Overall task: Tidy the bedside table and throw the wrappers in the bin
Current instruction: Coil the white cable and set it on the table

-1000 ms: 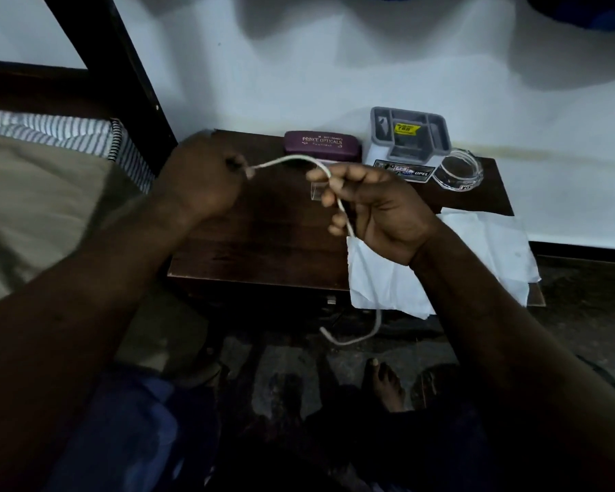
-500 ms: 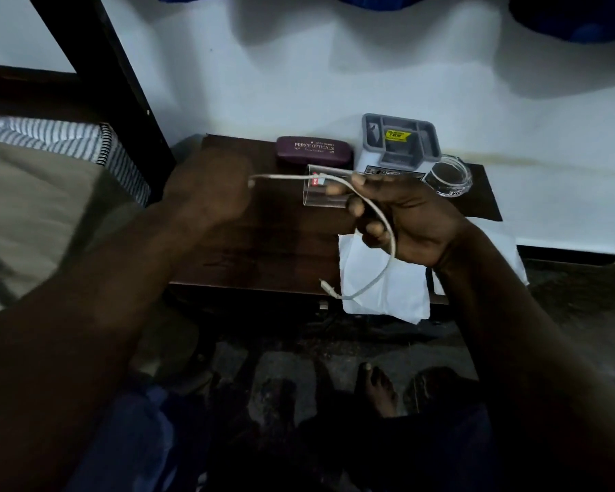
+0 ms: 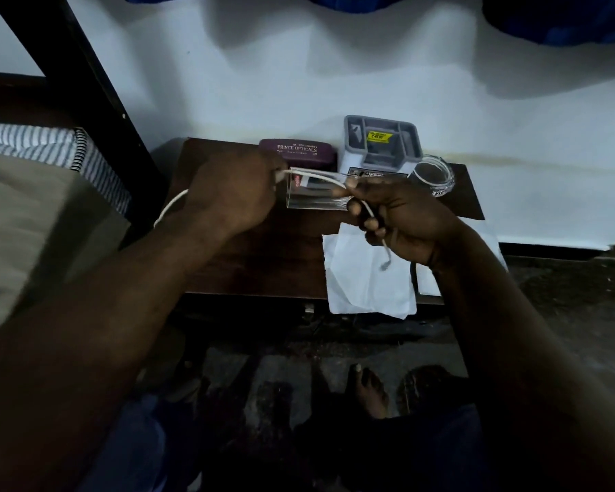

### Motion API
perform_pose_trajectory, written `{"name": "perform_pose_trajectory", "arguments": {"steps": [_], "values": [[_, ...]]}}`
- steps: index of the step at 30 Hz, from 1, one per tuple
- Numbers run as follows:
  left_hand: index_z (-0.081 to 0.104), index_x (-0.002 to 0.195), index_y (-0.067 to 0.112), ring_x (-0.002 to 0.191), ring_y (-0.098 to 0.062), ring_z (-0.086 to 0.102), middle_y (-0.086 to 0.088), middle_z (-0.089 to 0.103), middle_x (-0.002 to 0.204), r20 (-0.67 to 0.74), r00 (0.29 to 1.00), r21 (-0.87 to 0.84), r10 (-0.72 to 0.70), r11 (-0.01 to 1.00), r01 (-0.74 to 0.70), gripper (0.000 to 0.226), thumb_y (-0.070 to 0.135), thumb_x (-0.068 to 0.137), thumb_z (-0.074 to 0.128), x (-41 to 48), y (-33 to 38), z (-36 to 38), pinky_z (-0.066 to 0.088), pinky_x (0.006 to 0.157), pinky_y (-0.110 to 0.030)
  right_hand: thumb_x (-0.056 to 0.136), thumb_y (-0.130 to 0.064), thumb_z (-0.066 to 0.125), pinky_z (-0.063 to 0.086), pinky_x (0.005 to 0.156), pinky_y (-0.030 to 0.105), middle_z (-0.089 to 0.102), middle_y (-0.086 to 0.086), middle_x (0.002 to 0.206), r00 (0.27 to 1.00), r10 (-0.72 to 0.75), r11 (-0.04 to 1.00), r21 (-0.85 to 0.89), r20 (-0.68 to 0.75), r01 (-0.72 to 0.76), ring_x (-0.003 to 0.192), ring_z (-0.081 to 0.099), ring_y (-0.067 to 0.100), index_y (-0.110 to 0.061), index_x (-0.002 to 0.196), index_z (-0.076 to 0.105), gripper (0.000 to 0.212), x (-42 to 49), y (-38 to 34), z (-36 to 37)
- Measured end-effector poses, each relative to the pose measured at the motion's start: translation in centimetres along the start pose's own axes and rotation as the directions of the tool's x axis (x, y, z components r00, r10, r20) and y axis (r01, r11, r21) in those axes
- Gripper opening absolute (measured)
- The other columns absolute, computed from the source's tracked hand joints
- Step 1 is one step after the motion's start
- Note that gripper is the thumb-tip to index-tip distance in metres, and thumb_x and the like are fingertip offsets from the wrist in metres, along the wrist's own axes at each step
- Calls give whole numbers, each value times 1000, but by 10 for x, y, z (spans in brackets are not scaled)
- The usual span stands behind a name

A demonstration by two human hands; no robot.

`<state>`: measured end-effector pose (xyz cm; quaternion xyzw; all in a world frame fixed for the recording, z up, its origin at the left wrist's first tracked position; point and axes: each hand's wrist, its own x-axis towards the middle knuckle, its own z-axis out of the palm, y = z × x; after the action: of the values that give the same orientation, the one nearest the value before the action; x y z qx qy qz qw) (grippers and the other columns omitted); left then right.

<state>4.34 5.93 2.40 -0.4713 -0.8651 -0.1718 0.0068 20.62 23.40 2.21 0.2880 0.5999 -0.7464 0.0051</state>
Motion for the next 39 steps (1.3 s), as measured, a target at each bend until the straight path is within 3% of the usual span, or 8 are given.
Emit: {"name": "perform_pose_trajectory", "arguments": {"steps": [7,15,18,21,25,34,36,39], "values": [[68,126,29,104,-23,68,1,75,116,32,966,-220,258,944,-245,27,32,101,58,-1,37,14,53,84,-36,104,-23,60,24,40,14,60,-4,70,997,-32,999,17,-65,33,46,41,4,-15,91,67,17,-3,3,-11],[69,105,20,97,-34,65,-9,72,104,-158,984,-136,83,985,-105,24,29,101,48,14,50,25,53,80,-43,106,-32,53,20,38,13,57,-3,67,996,75,997,-33,57,-73,44,36,3,-8,101,72,30,-8,4,-22],[69,107,22,98,-33,66,-9,73,107,-58,997,-178,47,982,-57,20,27,102,51,19,52,31,52,81,-40,105,-29,48,19,42,14,53,-4,65,977,78,973,198,199,-118,44,37,2,-10,96,67,28,-11,2,-26],[72,109,26,95,-28,69,-3,74,96,145,989,-248,38,969,-1,20,29,103,53,18,57,39,48,75,-32,100,-22,49,30,45,15,57,-3,70,946,-116,819,567,304,-82,50,45,4,-6,103,63,21,-9,-1,-30],[71,98,25,90,-28,68,-5,72,91,224,968,-250,109,967,-51,20,28,103,53,15,71,47,50,77,-35,94,-7,48,40,53,18,65,1,79,952,-295,515,853,82,87,57,53,8,-1,108,63,21,5,4,-29],[66,131,33,115,-29,66,-9,71,125,361,912,-225,194,967,-117,52,60,95,40,7,79,56,53,96,-42,80,0,61,61,77,27,75,9,96,868,-348,212,872,-355,442,82,76,20,-5,102,69,23,12,8,-16],[66,131,34,116,-30,66,-9,71,125,357,912,-199,202,970,-138,57,63,92,36,5,79,56,54,94,-42,78,1,63,61,84,27,76,10,99,847,-345,252,830,-403,498,89,77,22,-4,102,68,25,13,8,-14],[72,122,34,106,-31,68,-9,74,113,263,940,-158,220,970,-183,36,53,101,49,9,76,48,56,88,-40,96,5,55,57,93,26,74,7,104,803,-385,502,626,-456,596,101,73,20,-6,105,65,18,19,10,-11]]}}
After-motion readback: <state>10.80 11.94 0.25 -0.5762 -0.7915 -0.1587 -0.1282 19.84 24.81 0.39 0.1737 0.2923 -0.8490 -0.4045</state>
